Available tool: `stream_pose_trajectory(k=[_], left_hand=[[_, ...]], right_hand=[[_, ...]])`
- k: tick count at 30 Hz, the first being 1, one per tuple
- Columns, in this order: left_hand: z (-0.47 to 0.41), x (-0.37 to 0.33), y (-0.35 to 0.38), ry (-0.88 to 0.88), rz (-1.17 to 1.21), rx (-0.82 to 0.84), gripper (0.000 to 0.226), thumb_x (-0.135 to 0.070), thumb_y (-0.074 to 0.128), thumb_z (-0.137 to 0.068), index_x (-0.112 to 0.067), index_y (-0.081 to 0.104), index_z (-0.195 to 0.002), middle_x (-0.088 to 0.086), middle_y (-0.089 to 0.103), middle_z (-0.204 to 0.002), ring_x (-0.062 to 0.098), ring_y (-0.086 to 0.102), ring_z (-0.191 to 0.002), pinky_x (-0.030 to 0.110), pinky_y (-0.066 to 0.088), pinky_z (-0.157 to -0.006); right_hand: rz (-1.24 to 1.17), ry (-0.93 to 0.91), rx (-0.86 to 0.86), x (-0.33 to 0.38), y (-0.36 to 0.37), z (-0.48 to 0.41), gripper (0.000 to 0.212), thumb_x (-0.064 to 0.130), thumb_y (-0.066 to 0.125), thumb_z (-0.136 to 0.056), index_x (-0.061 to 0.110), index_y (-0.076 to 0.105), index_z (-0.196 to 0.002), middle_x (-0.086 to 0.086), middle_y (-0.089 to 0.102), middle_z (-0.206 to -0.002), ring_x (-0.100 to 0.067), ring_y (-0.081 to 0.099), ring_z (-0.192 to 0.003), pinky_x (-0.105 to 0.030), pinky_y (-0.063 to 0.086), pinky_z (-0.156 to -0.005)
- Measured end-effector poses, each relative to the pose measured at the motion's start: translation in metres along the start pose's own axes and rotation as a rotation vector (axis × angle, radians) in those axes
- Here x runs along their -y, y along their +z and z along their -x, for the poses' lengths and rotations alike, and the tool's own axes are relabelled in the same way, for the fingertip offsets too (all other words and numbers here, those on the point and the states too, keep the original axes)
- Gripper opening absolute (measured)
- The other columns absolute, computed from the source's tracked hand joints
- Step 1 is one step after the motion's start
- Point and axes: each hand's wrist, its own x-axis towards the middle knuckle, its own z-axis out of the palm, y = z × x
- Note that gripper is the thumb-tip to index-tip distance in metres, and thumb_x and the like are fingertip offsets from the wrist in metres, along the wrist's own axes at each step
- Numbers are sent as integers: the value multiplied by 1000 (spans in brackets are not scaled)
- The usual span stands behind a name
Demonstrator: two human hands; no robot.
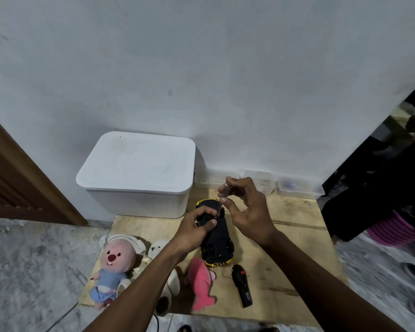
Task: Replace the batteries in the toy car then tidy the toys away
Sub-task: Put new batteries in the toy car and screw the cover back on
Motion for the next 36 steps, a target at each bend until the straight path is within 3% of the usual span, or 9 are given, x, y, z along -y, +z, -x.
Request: stream_pose_trajectory(k=[2, 5, 9, 13, 17, 22, 27, 32, 36], left_hand=[[-1, -1, 0, -5, 4, -4, 16, -8, 66, -93, -23, 71, -92, -2, 68, -96, 18, 65, -88, 38, 58, -76], [-1, -2, -1, -1, 4, 4, 17, -8, 67, -92, -24, 71, -91, -1, 67, -97, 18, 65, -87, 38, 57, -75], [-1, -3, -1, 5, 6, -1, 21, -7, 67, -92, -27, 71, -87, -4, 67, -92, 16, 64, -84, 35, 55, -72], [-2, -4, 0, 3, 15, -2, 22, -7, 67, -92, -28, 72, -87, -2, 67, -94, 18, 64, -85, 40, 57, -77], [0, -4, 0, 8, 0, 20, 18, -7, 67, -92, -24, 72, -91, -5, 68, -94, 13, 65, -85, 30, 56, -70], [1, -6, 6, 9, -16, 29, 24, -6, 66, -92, -29, 71, -89, 2, 67, -100, 13, 66, -86, 21, 53, -65], [4, -7, 4, 5, -2, 32, 19, -6, 64, -93, -23, 71, -93, 1, 67, -99, 15, 65, -86, 21, 53, -62], [4, -7, 2, -13, 26, 2, 28, -7, 65, -93, -32, 72, -86, -2, 68, -99, 17, 65, -88, 28, 54, -64], [6, -8, 2, -14, 21, 18, 28, -5, 65, -93, -31, 72, -85, -1, 69, -101, 16, 66, -88, 28, 56, -66]], right_hand=[[56, -34, -89, -2, 1, 0, 52, 0, 80, -77, 22, 55, -116, 2, 65, -95, -18, 69, -86, -38, 58, -79], [32, -38, -58, -1, -3, -1, 57, -4, 80, -77, 21, 53, -120, 15, 63, -109, -8, 66, -102, -30, 54, -93], [-37, 29, 20, 2, -3, -1, 56, -9, 70, -84, 26, 52, -124, -4, 69, -109, -19, 71, -101, -44, 57, -91], [75, -30, -103, -3, 0, 0, 55, -1, 78, -79, 24, 54, -122, 9, 64, -102, -16, 69, -91, -34, 58, -84], [-9, 3, 48, 2, -1, 1, 55, -10, 68, -84, 23, 51, -125, -4, 66, -118, -20, 67, -111, -41, 53, -98], [89, -19, -103, 3, 8, 2, 53, -3, 77, -80, 24, 53, -118, -9, 68, -97, -15, 70, -90, -28, 57, -83], [-2, 9, -25, 9, 6, 1, 55, -7, 72, -82, 25, 51, -122, -1, 68, -113, -19, 69, -104, -41, 56, -91], [35, 26, -102, 6, 2, -4, 52, 1, 81, -77, 27, 55, -115, 1, 68, -98, -23, 69, -89, -44, 57, -80], [-2, 24, 21, 6, -6, -8, 54, -4, 76, -80, 23, 52, -120, -1, 67, -116, -20, 67, -110, -46, 53, -96]])
